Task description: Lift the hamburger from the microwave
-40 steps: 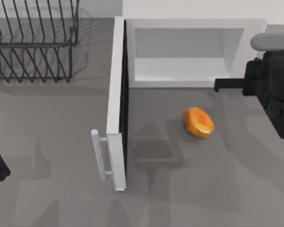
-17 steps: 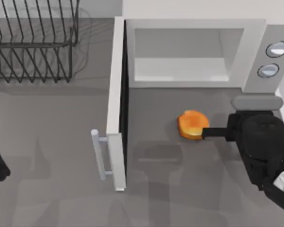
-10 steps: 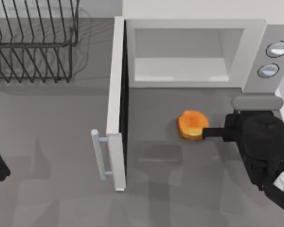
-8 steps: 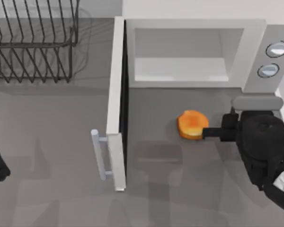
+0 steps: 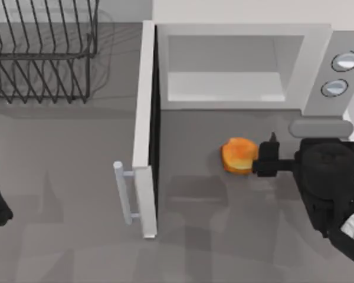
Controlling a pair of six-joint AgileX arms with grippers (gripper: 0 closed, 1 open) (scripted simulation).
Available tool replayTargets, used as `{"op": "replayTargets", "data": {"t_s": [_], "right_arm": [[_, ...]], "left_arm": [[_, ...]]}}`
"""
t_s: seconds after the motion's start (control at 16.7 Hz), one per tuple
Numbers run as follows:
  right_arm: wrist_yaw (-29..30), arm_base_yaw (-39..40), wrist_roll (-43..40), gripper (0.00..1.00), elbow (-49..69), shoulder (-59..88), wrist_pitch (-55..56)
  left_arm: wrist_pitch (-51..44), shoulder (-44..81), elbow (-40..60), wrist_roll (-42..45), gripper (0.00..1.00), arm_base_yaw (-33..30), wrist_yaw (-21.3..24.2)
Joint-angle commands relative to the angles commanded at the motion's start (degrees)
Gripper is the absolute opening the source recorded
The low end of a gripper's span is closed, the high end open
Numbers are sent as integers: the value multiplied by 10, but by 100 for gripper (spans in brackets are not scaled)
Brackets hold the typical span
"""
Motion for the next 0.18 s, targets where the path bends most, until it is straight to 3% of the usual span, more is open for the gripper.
{"op": "replayTargets", "data": {"t_s": [0.18], "right_arm": [[0, 0, 0, 100, 0, 0, 0]], "left_arm": [[0, 0, 0, 0, 100, 0, 0]]}}
